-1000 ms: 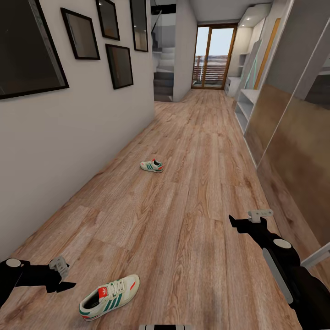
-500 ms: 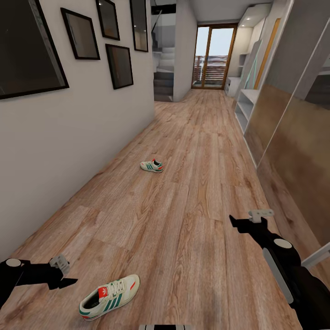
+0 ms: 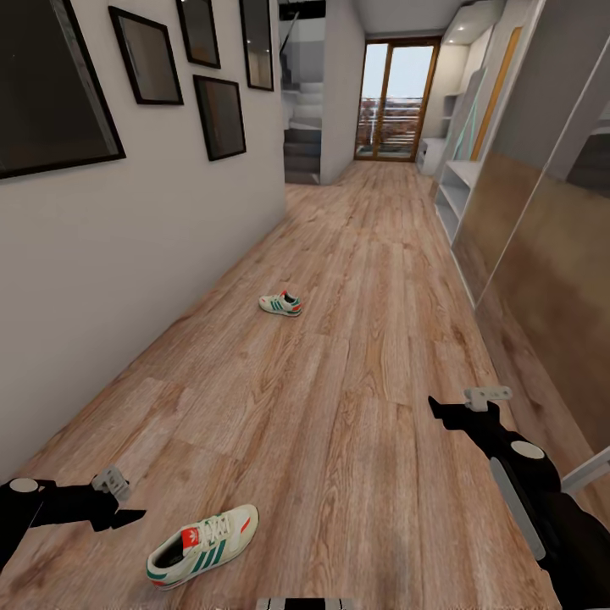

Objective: Pick up the two gym shoes and the two sandals from the corridor floor and place them onto the hallstand (shoe rack) in the corridor, making sure they are on the rack and not on the floor. Arrange them so the two gym shoes are next to each other and the two sandals are next to each other.

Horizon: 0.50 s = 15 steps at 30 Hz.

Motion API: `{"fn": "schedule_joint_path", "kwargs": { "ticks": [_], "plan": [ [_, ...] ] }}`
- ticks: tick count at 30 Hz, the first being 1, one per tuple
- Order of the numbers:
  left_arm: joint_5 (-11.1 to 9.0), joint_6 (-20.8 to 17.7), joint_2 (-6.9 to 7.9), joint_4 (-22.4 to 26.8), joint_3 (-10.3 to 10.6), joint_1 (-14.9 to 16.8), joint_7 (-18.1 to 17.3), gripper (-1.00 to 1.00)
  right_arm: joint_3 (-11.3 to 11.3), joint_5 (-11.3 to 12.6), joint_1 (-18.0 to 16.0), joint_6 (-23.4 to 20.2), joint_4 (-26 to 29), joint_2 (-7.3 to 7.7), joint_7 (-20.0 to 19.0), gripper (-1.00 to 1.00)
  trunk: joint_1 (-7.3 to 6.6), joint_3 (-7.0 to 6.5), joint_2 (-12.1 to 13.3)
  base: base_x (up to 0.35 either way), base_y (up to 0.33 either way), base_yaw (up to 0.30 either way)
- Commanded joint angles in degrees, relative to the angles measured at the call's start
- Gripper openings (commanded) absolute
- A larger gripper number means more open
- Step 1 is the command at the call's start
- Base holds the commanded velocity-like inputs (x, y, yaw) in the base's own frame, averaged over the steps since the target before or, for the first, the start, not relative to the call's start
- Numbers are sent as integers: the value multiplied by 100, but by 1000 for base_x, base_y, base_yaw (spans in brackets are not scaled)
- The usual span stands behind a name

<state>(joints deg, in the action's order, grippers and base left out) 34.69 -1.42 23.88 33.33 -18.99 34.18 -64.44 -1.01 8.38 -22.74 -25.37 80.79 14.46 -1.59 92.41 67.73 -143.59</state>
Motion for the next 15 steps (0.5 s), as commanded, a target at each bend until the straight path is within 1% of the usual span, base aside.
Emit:
{"fn": "schedule_joint_path", "kwargs": {
  "ticks": [1, 15],
  "plan": [
    [39, -17, -6, 7, -35, 4, -36, 100, -8, 32, -2, -29, 7, 1, -17, 100, 1, 33, -4, 0, 0, 0],
    [28, -23, -13, 7, -26, 1, -21, 100, -13, 32, -2, -29, 8, 4, -16, 100, 37, 454, -23, 0, 0, 0]
  ]
}}
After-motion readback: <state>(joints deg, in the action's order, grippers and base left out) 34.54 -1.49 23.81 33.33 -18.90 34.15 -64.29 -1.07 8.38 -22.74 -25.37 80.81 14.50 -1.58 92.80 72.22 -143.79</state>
